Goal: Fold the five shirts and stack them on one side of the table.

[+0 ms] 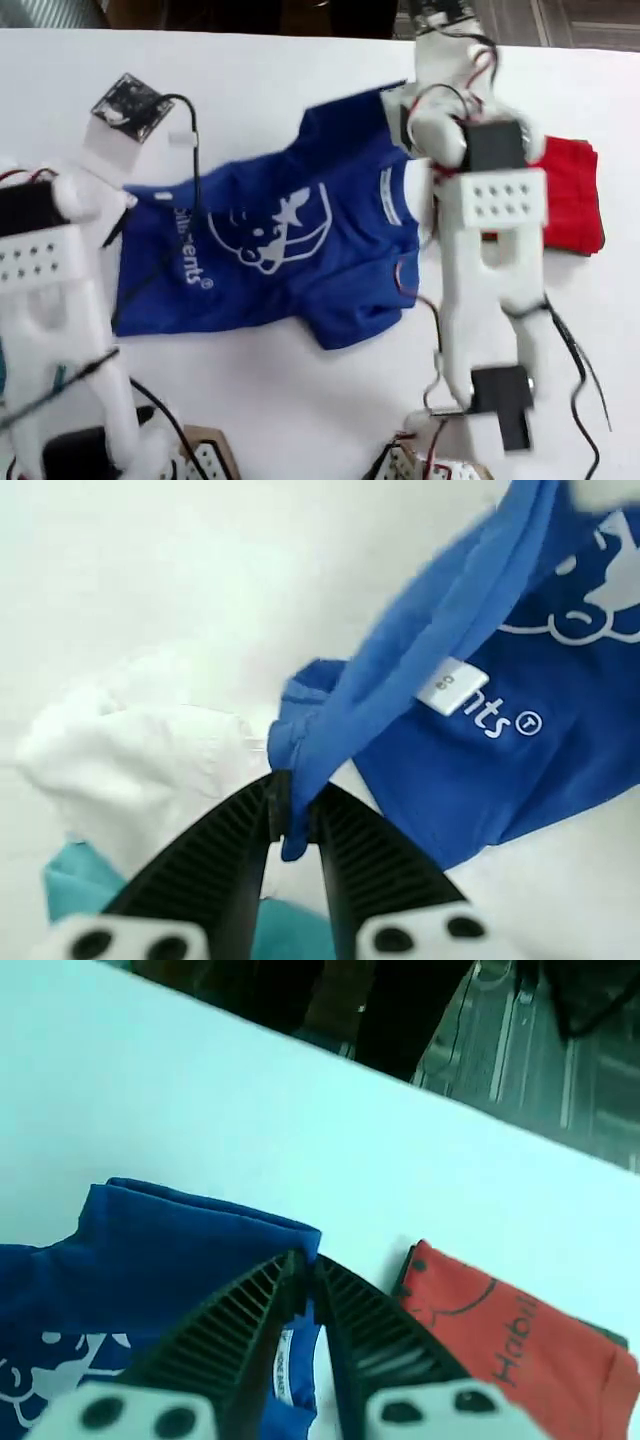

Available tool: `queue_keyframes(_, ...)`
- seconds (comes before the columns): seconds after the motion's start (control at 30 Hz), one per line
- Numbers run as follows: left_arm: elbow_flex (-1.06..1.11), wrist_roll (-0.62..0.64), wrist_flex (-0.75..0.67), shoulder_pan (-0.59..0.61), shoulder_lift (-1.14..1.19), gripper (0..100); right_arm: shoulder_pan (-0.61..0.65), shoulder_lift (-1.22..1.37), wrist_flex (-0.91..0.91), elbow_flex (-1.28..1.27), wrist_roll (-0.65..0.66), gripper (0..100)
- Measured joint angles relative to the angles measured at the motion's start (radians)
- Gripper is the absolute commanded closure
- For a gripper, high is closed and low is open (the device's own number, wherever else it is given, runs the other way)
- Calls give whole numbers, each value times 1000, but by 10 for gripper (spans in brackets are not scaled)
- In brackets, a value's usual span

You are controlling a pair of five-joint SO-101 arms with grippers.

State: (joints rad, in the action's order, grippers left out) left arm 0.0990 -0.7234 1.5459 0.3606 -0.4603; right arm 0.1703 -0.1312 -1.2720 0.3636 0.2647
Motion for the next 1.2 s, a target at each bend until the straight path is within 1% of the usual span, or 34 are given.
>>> queue_keyframes(0.17,-18,-3,23,0,-173,973,0,-233,0,0,0,979)
queue_keyframes(0.37,-17,-5,26,0,-465,973,0,-483,-20,-12,0,979)
queue_keyframes(0.47,40,-5,26,2,-566,973,3,-509,-35,-101,0,978)
queue_keyframes(0.57,164,-25,26,5,-601,973,0,-494,-11,-288,0,978)
queue_keyframes(0.67,347,-72,-6,3,-603,973,21,-440,54,-511,0,962)
queue_keyframes(0.77,531,-97,-89,26,-606,973,64,-338,117,-687,-3,890)
queue_keyframes(0.83,635,-97,-160,58,-605,973,98,-244,158,-740,-3,868)
queue_keyframes(0.93,749,-97,-262,103,-605,973,164,-80,207,-741,-3,885)
queue_keyframes(1.0,796,-97,-305,115,-605,973,224,38,216,-713,-3,891)
queue_keyframes(1.13,821,-98,-334,117,-605,973,339,250,212,-583,-3,893)
queue_keyframes(1.2,821,-100,-338,117,-605,973,362,342,190,-500,-14,892)
